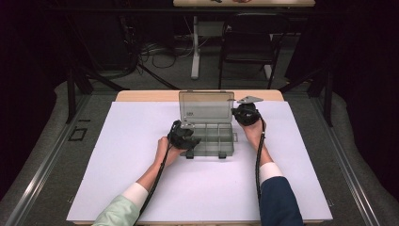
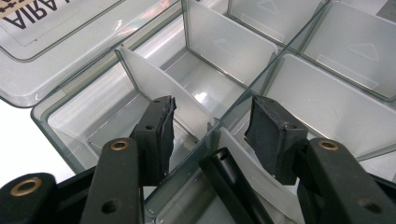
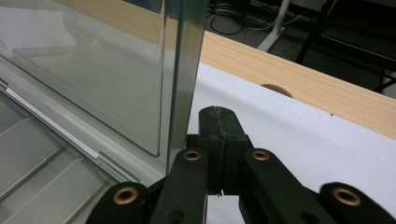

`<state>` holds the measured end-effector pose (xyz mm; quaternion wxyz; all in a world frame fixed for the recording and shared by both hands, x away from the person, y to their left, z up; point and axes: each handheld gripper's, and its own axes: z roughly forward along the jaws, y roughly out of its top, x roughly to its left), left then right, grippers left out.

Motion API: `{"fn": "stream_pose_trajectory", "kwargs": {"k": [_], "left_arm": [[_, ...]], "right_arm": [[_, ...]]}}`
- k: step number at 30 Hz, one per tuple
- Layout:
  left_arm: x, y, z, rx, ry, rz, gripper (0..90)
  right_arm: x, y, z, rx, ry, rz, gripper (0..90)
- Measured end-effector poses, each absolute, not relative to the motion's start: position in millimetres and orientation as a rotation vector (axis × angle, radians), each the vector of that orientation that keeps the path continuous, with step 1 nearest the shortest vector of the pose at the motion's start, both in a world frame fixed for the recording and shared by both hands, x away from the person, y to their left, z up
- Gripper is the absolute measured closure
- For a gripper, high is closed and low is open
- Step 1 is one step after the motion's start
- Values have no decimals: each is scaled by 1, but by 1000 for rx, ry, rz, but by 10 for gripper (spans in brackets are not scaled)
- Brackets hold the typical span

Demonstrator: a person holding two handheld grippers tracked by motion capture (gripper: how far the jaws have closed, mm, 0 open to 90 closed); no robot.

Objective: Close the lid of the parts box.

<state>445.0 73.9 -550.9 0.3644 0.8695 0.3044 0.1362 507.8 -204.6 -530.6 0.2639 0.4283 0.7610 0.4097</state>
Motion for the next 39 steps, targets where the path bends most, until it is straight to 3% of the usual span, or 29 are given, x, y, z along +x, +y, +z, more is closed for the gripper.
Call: {"fn": "stream_pose_trajectory", "kwargs": {"k": [22,29,35,39], "left_arm": [[447,74,-551,2236,762,362,436],[445,79,-538,2179,743,392,211],[441,87,-513,2120,744,495,6],[442,98,-490,2068,751,578,0]], "right_arm": [[500,-207,-528,1096,2056,1124,896],[500,-207,-528,1088,2056,1128,900],[499,-207,-528,1084,2058,1125,900],[498,-207,-528,1083,2053,1130,900]]}}
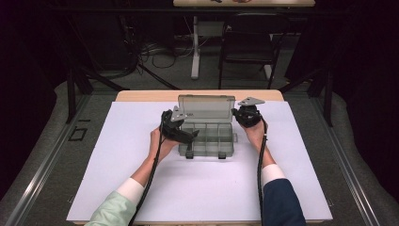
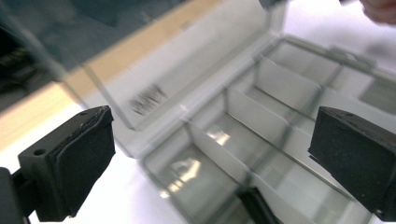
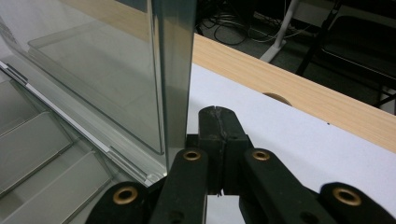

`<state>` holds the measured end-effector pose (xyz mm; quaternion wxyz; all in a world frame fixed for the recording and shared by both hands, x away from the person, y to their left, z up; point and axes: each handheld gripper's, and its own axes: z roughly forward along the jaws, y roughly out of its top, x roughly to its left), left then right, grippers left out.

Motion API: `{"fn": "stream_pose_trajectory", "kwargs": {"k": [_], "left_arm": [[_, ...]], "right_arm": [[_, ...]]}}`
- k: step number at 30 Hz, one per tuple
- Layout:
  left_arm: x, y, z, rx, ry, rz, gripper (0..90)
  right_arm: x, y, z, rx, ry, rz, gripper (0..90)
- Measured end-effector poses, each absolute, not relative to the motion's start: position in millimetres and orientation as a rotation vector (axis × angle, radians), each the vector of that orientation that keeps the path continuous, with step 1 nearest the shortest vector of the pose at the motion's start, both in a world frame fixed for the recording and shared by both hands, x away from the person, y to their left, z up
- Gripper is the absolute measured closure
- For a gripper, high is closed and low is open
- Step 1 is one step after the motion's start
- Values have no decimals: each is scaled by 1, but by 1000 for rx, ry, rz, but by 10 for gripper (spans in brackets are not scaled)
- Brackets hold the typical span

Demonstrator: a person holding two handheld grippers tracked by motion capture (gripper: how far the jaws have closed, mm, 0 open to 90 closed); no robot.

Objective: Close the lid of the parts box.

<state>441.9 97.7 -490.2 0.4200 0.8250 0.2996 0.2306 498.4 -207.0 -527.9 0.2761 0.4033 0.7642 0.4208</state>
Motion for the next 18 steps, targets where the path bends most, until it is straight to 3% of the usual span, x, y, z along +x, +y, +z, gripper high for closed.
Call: {"fn": "stream_pose_trajectory", "kwargs": {"k": [5,13,18], "left_arm": [[453,110,-465,2042,776,674,23],[475,113,-443,2098,764,730,412],[478,110,-442,2139,728,760,565]], "right_arm": [[497,-207,-527,1077,2056,1126,900],[495,-207,-527,1061,2053,1122,900],[495,-206,-526,1059,2051,1122,900]]}}
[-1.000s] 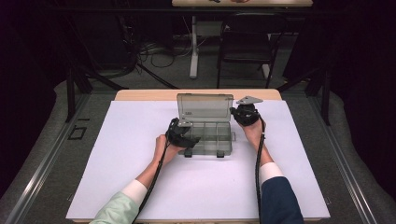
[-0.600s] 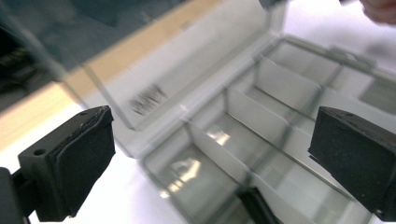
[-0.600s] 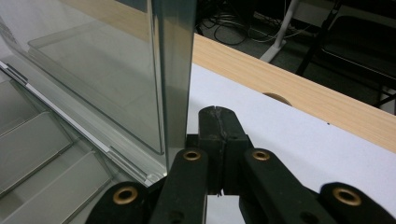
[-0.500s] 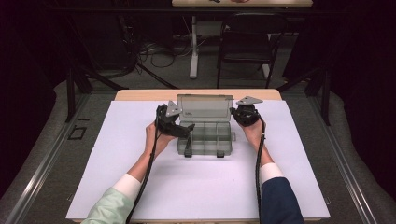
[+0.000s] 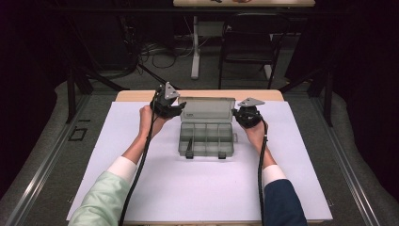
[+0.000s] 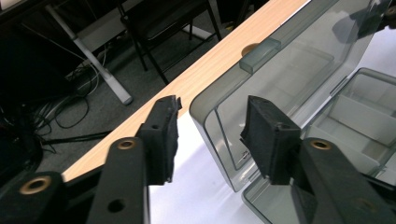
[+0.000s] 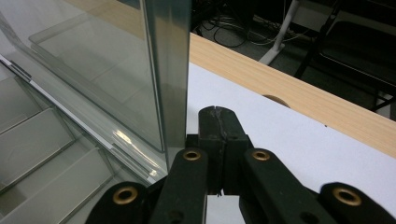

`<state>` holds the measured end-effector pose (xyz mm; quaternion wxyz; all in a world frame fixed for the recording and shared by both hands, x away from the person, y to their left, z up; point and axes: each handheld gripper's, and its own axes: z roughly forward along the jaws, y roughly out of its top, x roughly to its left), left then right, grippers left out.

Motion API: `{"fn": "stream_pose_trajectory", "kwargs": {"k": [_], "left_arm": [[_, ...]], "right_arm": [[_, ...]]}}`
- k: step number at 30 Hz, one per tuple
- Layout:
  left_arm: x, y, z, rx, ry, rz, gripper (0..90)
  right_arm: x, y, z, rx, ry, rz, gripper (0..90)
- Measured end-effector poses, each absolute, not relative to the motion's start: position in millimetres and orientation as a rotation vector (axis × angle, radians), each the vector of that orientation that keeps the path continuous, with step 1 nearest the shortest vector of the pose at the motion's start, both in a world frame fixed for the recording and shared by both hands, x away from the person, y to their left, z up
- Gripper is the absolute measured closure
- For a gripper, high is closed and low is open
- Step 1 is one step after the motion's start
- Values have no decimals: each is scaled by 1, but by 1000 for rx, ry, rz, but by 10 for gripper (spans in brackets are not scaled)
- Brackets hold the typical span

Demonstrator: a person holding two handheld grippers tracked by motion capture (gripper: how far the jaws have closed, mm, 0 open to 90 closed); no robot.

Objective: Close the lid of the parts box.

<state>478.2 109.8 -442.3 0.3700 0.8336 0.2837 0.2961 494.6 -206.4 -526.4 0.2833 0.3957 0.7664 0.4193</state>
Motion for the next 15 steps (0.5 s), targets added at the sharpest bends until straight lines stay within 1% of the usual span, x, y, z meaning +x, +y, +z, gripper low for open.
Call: {"fn": "stream_pose_trajectory", "kwargs": {"k": [3,7,15], "left_arm": [[478,108,-443,2152,714,766,635],[478,109,-442,2150,719,767,689],[476,112,-443,2143,711,756,717]], "right_arm": [[494,-206,-526,1052,2052,1116,900],[494,-206,-524,1054,2051,1111,898],[487,-212,-514,1060,2067,1104,859]]}}
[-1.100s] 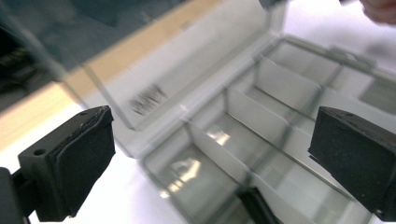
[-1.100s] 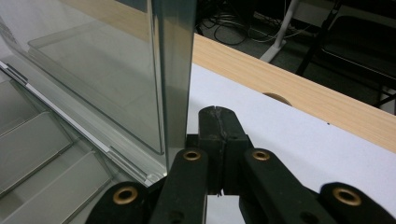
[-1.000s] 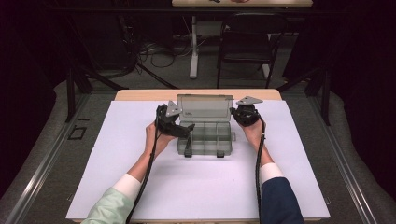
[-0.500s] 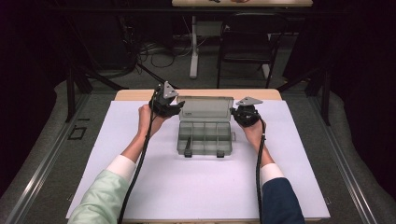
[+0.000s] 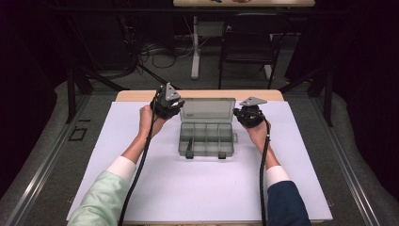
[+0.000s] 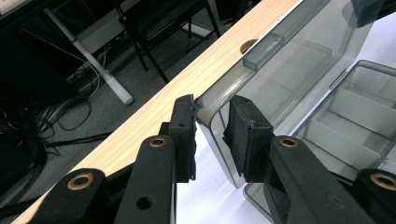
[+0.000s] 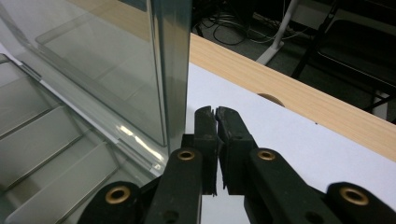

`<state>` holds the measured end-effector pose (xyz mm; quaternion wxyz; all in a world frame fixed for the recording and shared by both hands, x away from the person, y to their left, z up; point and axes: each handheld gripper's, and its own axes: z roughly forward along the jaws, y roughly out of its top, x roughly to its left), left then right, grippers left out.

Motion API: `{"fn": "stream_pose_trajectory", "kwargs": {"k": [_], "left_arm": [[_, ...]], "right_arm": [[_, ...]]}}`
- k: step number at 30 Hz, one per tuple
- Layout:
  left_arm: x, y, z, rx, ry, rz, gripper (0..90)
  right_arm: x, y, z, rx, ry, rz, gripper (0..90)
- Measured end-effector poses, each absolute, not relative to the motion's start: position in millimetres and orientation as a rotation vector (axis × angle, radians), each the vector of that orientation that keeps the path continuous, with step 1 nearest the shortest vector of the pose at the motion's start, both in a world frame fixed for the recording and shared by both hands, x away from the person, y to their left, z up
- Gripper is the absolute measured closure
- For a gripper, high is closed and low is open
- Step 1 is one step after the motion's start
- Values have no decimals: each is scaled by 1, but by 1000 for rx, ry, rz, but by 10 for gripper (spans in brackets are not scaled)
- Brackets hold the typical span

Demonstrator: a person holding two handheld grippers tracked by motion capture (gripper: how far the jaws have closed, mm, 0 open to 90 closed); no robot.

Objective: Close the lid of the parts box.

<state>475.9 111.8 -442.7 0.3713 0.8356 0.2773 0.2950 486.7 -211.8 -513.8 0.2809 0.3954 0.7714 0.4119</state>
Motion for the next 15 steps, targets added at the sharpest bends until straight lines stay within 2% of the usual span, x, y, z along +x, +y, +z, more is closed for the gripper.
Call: {"fn": "stream_pose_trajectory", "kwargs": {"k": [6,15], "left_arm": [[475,113,-443,2136,710,746,725],[472,115,-442,2145,696,739,732]], "right_arm": [[474,-220,-496,1049,2083,1092,797],[456,-221,-464,977,2124,1118,648]]}}
